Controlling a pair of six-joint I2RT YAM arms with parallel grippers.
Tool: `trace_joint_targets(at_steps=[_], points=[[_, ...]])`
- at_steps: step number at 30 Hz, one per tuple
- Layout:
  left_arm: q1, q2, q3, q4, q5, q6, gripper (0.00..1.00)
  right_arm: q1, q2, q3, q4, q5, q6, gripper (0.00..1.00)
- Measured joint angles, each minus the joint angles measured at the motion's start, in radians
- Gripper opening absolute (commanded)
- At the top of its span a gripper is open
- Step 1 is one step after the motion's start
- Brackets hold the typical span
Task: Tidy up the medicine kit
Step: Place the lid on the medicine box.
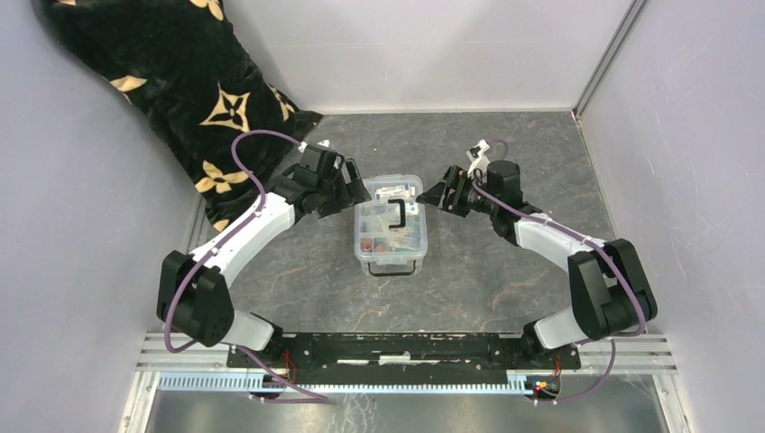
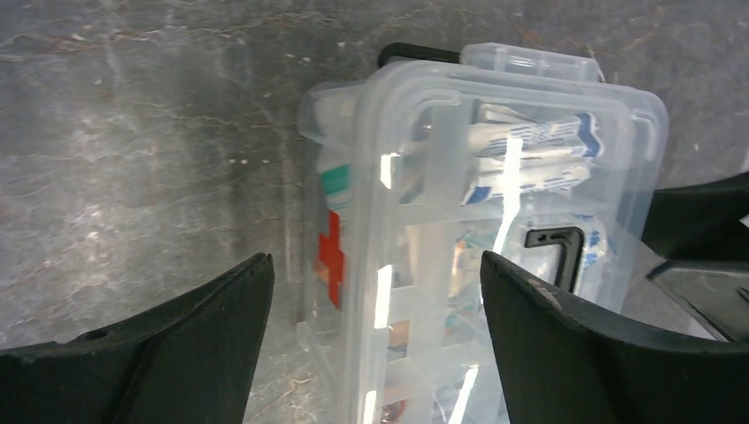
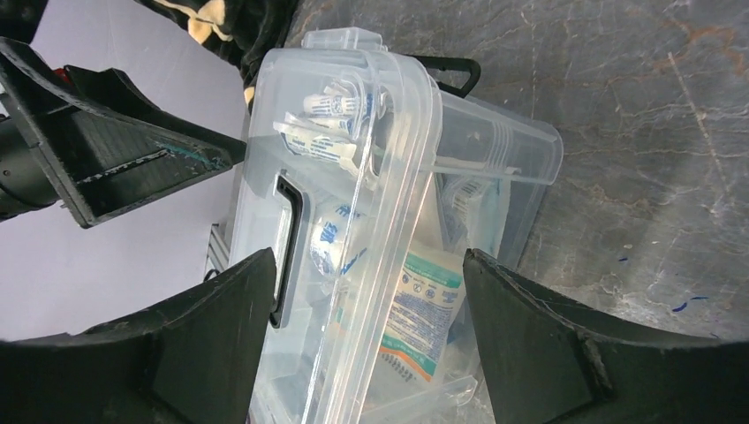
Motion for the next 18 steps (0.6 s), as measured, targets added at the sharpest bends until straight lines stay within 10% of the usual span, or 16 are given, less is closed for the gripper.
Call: trace_joint_targets(at_steps=[18], points=[[-0.005,-0.002,-0.122,0.180,0.115,-0.027,0.77,0.010,0.077,-0.001,0.044,-0.031,0.034,0.55]])
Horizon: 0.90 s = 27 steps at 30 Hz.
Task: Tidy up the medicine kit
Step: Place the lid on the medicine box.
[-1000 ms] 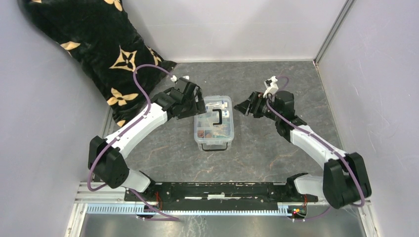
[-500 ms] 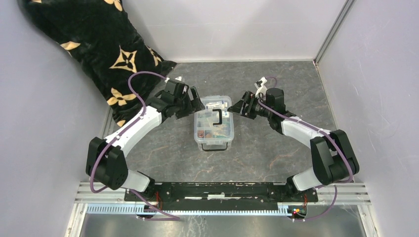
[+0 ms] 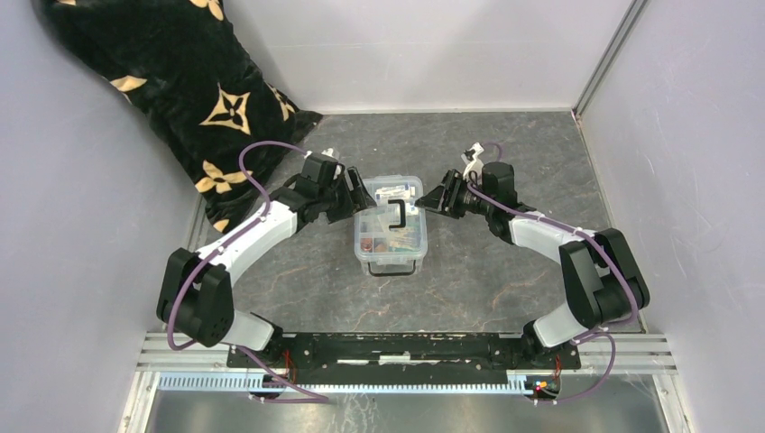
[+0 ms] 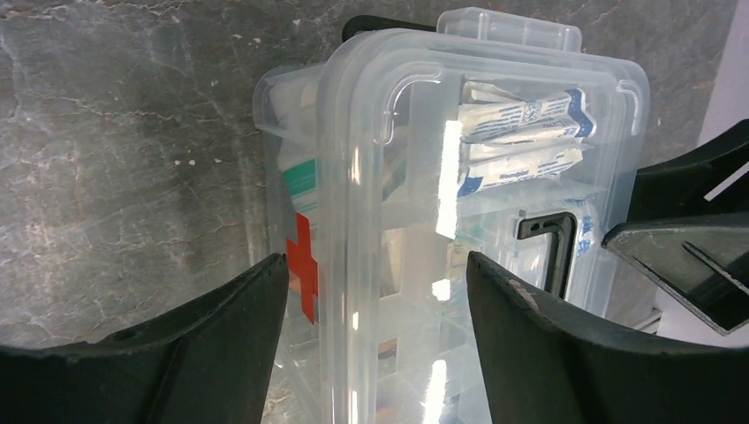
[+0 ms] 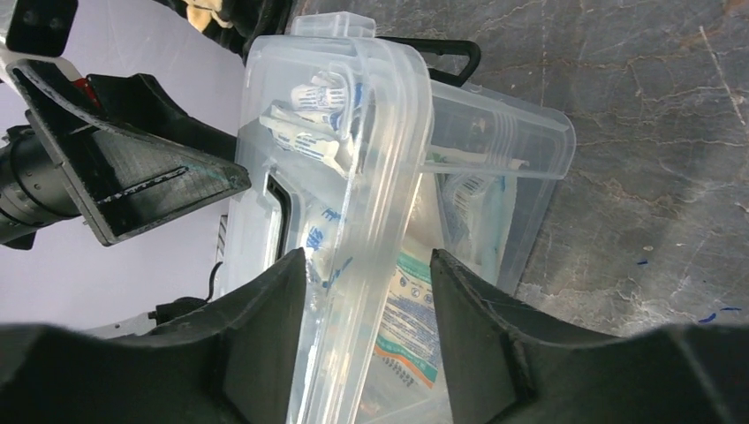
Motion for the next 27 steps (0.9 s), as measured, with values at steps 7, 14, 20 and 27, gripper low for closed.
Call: trace_joint_targets(at_steps=[7,14,20,27], points=[[0.000,0.007,-0.022,0.059,0.016,-0.004,0.73,0.003,0.000,0.000,0.016,-0.005,-0.017,0.42],[0.000,0.007,-0.042,0.104,0.024,-0.012,0.68,0.004,0.000,-0.009,0.026,0.000,-0.048,0.38],[0.000,0.007,-0.056,0.133,0.028,-0.030,0.64,0.004,0.000,-0.027,0.062,0.004,-0.053,0.38],[0.001,0.009,-0.055,0.132,0.029,-0.033,0.68,0.004,-0.002,-0.023,0.053,0.005,-0.063,0.39]])
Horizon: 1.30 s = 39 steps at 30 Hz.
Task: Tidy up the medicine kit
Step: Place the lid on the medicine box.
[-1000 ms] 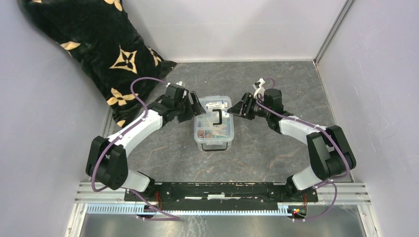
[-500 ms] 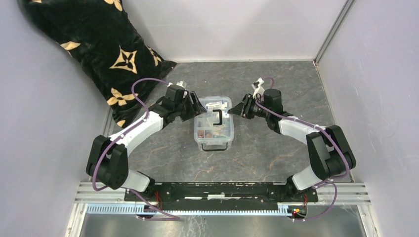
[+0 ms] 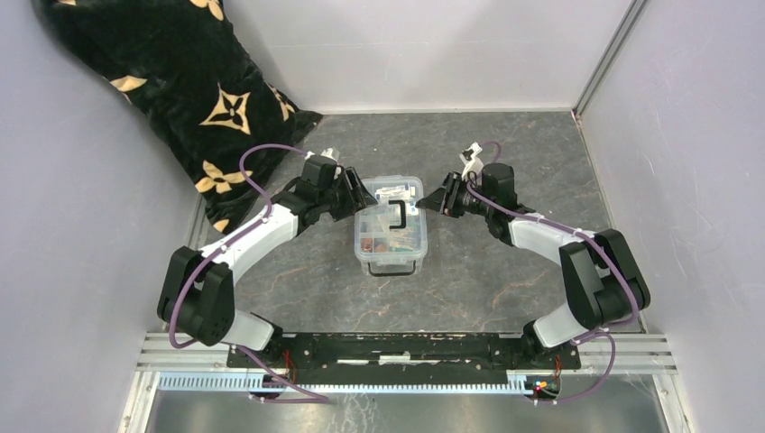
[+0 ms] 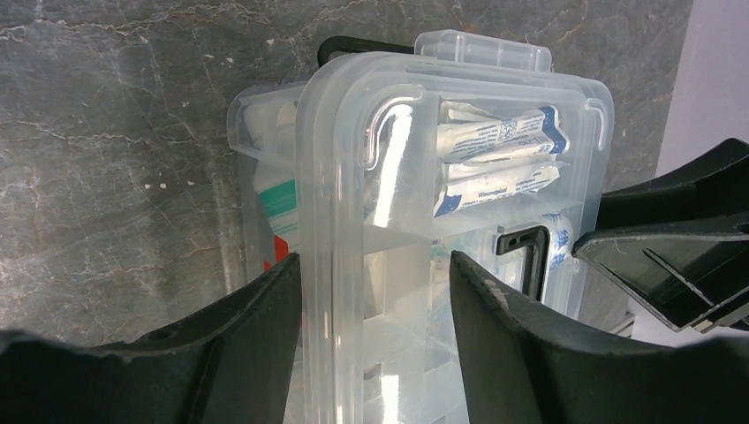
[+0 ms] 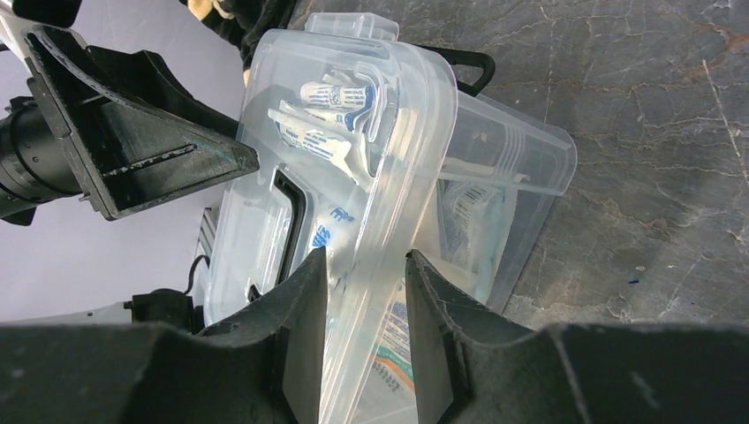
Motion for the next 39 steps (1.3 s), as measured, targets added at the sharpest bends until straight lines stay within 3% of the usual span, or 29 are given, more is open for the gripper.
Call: trace_joint_targets(at_steps=[12,18,27,34,39], points=[[0.000,0.005,0.067,-0.112,-0.055,0.016,0.75,0.006,-0.013,0.072,-0.145,0.009,-0.037,0.49],[0.000,0.006,0.106,-0.183,-0.088,0.039,0.80,0.006,-0.017,0.104,-0.219,0.022,-0.070,0.61],[0.000,-0.032,0.141,-0.265,-0.136,0.065,0.83,0.005,-0.064,0.129,-0.319,0.066,-0.133,0.66],[0.000,-0.090,0.197,-0.291,-0.117,0.153,0.83,0.005,-0.181,0.138,-0.420,0.134,-0.209,0.68],[-0.002,-0.048,0.292,-0.289,-0.039,0.228,0.83,0.005,-0.341,0.067,-0.433,0.146,-0.250,0.68]])
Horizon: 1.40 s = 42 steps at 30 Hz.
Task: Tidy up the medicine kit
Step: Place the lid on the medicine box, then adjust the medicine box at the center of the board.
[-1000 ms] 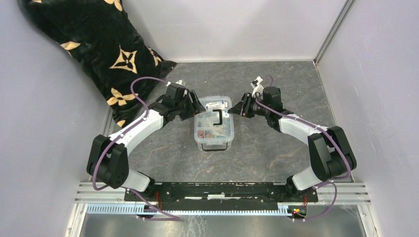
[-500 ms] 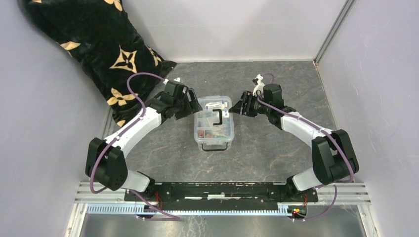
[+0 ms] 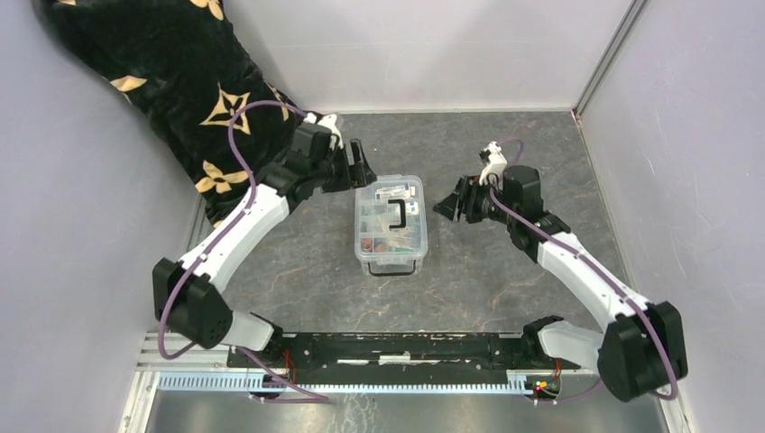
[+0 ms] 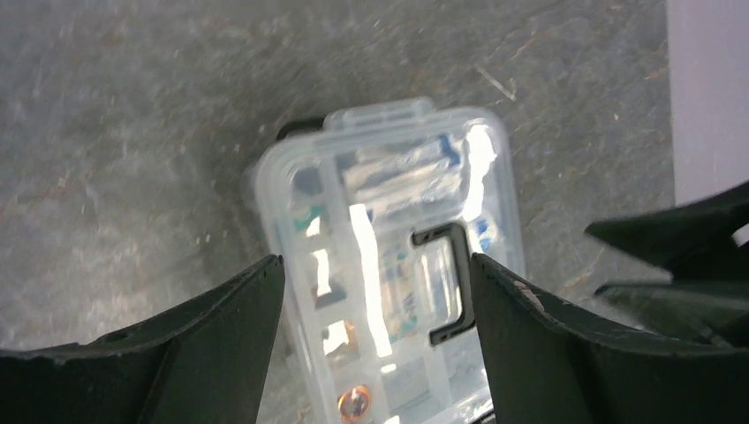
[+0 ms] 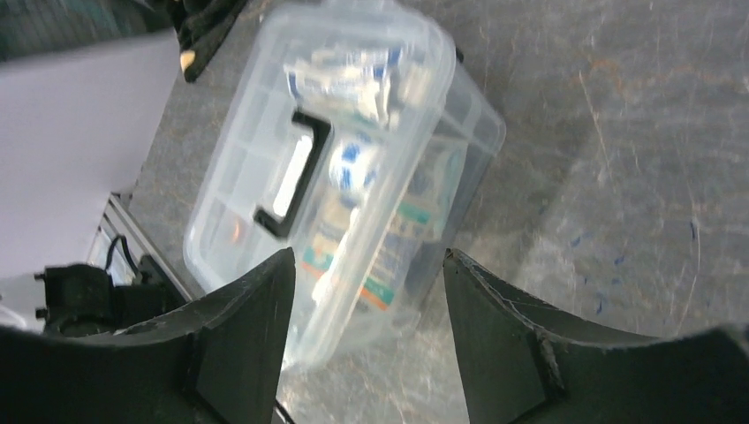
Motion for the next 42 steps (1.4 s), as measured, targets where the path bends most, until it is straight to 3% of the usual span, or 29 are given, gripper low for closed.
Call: trace_joint_targets(at_steps=[9,17,27,34,42], points=[[0.002,0.304,0.366,-0.008,0.041,0.114,0.83,0.090,-0.272,-0.243,-0.061,0.025,-0.021,0.57],[0.106,0.475,0.429,0.024,0.166,0.098,0.84,0.270,-0.489,-0.477,0.053,0.144,0.008,0.40],[0.164,0.610,0.452,0.067,0.304,0.034,0.83,0.507,-0.322,-0.595,0.351,0.321,0.080,0.30],[0.168,0.765,0.524,0.084,0.416,-0.028,0.83,0.533,-0.231,-0.625,0.505,0.414,0.148,0.21],[0.170,0.769,0.380,0.135,0.485,-0.091,0.82,0.536,-0.129,-0.628,0.566,0.497,0.212,0.17]])
